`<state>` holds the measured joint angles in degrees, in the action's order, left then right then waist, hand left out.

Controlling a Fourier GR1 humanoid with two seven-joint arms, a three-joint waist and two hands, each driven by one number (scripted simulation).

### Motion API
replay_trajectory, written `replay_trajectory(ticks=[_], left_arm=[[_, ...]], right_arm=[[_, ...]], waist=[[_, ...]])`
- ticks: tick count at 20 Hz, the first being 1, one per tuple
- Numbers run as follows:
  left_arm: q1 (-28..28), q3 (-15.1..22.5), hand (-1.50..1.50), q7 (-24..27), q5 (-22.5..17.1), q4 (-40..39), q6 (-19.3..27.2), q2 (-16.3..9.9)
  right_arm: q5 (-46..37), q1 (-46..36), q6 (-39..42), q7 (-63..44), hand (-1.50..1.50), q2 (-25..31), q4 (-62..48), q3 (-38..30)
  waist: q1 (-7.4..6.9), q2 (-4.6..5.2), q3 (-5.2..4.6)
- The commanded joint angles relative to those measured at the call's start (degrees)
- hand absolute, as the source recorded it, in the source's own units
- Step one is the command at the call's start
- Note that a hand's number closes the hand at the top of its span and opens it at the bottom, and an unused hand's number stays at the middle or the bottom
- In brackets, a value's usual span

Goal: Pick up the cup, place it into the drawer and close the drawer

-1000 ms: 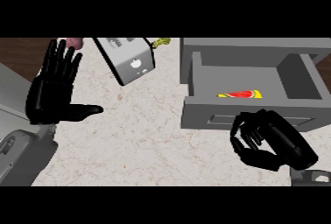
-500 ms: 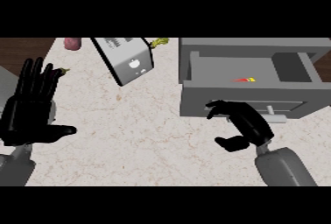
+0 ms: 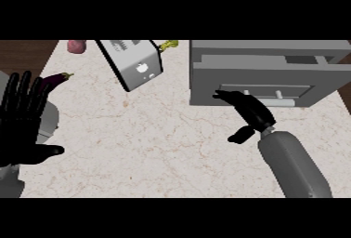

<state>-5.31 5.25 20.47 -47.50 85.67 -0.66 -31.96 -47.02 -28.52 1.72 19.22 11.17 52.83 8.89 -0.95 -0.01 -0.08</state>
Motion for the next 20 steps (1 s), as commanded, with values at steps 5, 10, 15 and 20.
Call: replay_trajectory(ticks=[5, 10, 15, 20], left_arm=[[-3.35, -3.57, -1.5, -0.97, 1.02, -4.78, -4.26, 1.24], [-1.19, -3.17, -1.5, 0.28, 1.24, -4.24, -7.7, 1.01], [-1.85, -3.33, -1.5, 0.21, 1.41, -5.15, -8.66, 1.42], [-1.52, -3.6, -1.5, -1.7, 0.72, -3.8, -9.28, 0.62]], right_arm=[[2.15, -12.55, -1.37, 10.34, -1.5, 1.52, -22.65, -7.56], [1.62, -20.03, -0.51, 12.35, -1.5, 4.63, -33.45, -9.92], [1.33, -25.78, 1.1, 12.34, -1.5, 6.86, -37.83, -10.94], [1.9, -27.5, 1.65, 14.17, -1.5, 8.99, -40.66, -12.15]], waist=[[-0.21, 0.54, 0.13], [-2.31, 1.38, 0.21], [-3.28, 1.89, 0.21], [-4.0, 1.94, 0.27]])
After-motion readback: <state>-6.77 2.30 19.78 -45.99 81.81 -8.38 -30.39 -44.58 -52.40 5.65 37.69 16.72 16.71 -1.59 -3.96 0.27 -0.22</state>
